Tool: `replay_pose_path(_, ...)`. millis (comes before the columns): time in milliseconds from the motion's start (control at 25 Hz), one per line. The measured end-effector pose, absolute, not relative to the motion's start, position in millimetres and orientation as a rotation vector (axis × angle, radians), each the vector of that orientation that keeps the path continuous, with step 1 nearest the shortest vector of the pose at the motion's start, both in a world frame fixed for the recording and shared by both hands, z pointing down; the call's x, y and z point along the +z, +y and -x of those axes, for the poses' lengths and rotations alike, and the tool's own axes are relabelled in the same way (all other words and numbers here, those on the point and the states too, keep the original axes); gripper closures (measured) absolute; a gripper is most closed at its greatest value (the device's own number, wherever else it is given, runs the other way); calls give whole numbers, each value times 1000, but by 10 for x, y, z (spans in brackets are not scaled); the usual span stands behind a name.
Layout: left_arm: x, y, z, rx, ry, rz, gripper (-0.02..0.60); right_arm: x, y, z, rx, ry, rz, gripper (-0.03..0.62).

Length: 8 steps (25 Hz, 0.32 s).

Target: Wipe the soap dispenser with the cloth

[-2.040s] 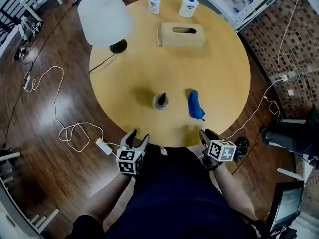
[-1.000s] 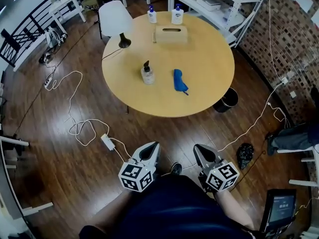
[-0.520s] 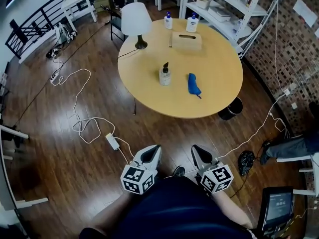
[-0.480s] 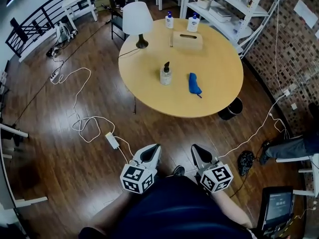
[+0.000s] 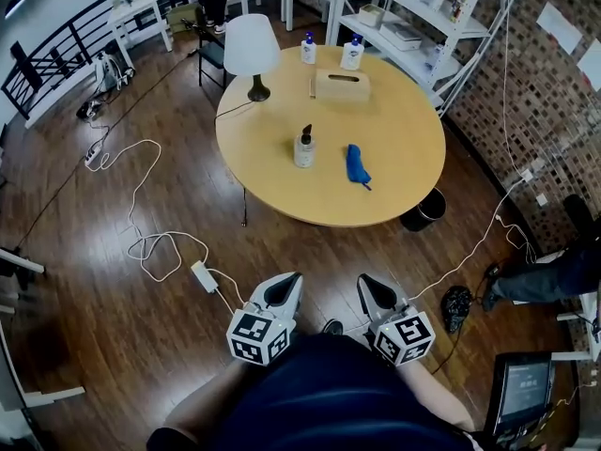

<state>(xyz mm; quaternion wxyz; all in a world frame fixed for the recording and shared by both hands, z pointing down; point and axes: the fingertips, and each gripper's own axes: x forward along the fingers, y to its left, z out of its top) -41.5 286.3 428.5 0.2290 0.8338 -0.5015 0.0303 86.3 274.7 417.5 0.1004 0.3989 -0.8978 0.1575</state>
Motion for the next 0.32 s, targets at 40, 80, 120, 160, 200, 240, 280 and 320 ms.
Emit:
replay_pose_path(40,4280,2852,409,82,-1375,-2298,578,4169,2746,-875,461,-2648,-1186,583)
replay_pose_path(80,4276,2843,401,80,-1368,-2300,578,4164,2744,-886,457,-2644,-1191,584)
replay_pose_path(120,4267,2838,387,77,-1359,-2300,578,4161,2744,-896,452,-2640,-1196,584)
replay_pose_path(160,4247,2840,365,72,-1346,-2299,578,4157,2746,-905,447,-2637,-1201,584)
replay_pose_path(200,4219,2847,337,66,-1331,-2297,578,4154,2752,-912,442,-2634,-1203,585)
replay_pose_path(240,4193,2856,311,62,-1318,-2296,578,4151,2761,-919,439,-2631,-1205,584)
replay_pose_path(280,4170,2864,289,58,-1309,-2295,578,4150,2771,-928,436,-2628,-1207,584)
replay_pose_path(320,4150,2873,269,55,-1301,-2294,578,4148,2782,-936,433,-2625,-1209,584)
